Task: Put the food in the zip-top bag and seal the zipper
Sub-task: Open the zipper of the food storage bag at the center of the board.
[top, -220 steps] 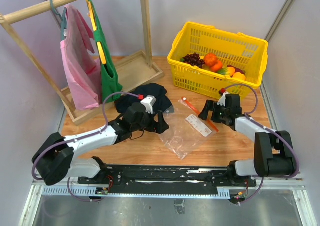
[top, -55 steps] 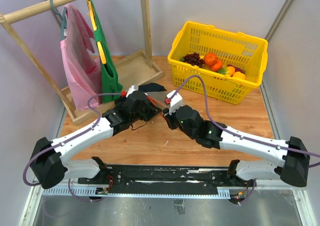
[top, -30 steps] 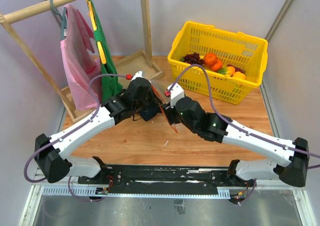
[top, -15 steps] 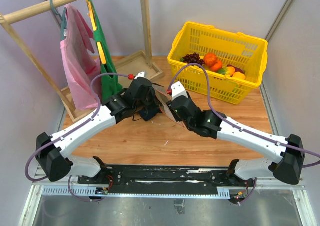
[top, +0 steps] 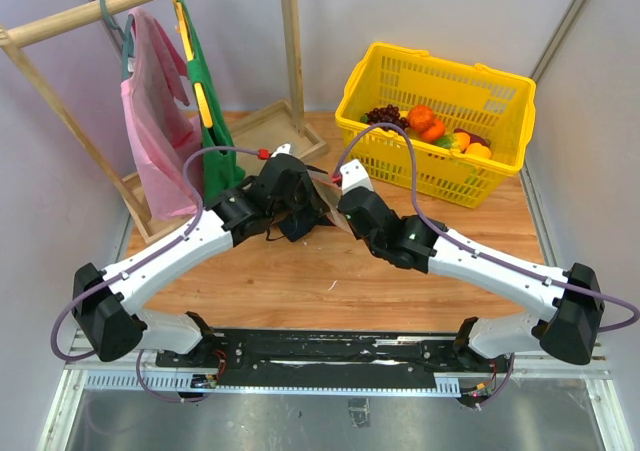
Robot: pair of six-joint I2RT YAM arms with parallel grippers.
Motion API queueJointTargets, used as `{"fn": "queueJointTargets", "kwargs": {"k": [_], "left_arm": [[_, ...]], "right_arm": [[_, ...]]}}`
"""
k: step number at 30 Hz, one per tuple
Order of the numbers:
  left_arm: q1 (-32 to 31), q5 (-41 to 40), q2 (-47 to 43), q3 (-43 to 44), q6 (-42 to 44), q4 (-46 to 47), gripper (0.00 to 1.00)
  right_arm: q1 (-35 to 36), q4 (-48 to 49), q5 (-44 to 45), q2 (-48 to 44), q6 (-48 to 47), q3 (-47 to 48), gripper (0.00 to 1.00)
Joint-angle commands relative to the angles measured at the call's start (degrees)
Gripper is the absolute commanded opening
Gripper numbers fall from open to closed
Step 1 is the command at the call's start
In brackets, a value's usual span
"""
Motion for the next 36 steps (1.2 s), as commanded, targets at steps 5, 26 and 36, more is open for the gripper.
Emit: {"fn": "queueJointTargets", "kwargs": {"k": [5,26,36], "left_arm": [[-0.7,2.0,-1.6,-2.8,-5.7,4.9,0.38],[-1.7,-9.9,-2.8,4.4,1.2,-4.7,0.03],[-1.7,-11.3,3.8,21.0,14.5,-26.6,0.01]], "right_arm": [[-0.4,2.6,0.6,-0.7,9.9,1.6,0.01],[-2.6,-0.3,0.5,-2.5,13.1,3.7,0.01],[-6.8,-2.3,-6.8,-2.3,15.2,3.6,0.04]]}}
